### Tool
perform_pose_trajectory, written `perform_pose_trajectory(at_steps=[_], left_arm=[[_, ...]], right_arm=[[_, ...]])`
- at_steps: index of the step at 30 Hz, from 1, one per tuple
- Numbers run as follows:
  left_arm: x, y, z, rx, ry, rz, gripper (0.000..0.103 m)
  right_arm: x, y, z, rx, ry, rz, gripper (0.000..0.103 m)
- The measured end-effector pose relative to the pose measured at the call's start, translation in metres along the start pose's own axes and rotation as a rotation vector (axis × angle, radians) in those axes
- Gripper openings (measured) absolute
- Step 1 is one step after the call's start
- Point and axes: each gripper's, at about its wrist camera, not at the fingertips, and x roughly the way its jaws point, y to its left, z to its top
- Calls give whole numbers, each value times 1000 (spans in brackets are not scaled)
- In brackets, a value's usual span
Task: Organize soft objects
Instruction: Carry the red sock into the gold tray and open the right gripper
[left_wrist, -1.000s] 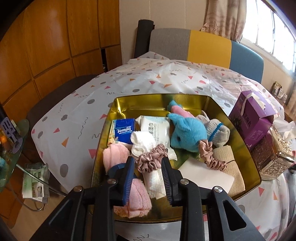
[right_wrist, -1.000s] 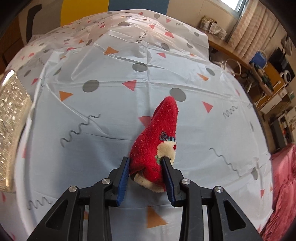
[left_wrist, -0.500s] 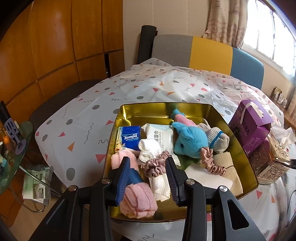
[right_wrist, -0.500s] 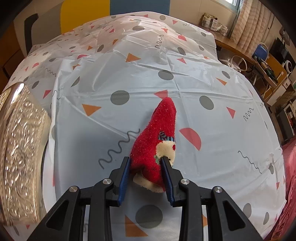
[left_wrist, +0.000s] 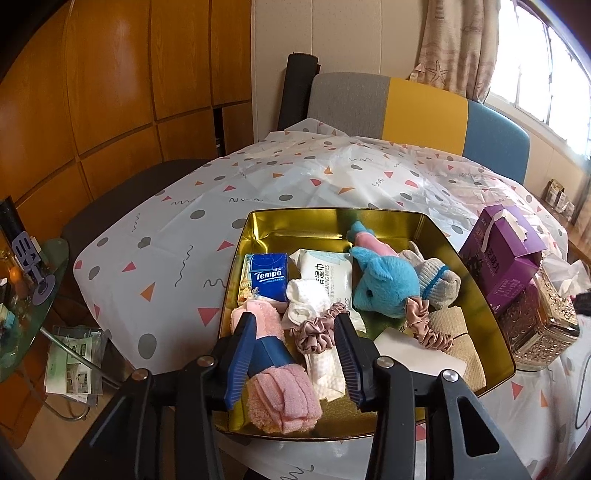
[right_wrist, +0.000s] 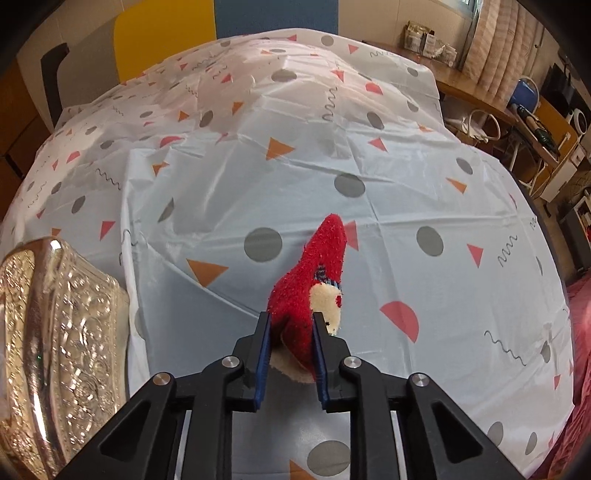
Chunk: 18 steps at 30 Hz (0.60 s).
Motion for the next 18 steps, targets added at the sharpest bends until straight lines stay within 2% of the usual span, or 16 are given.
perform_pose_trajectory(at_steps=[4,9,14,18], left_arm=[[-2,0,1,-1,-4,1,45],[-2,-1,1,1,-2,1,45],[-2,-1,0,4,-1,1,45],[-1,-1,0,1,0,5,45]], right_arm=[[-22,3,20,2,-63,12,19],[-69,18,49,-32,-182,54,19],[-130,56,62,-121,-321,137,19],[-172,105,51,-245,-409,238,19]])
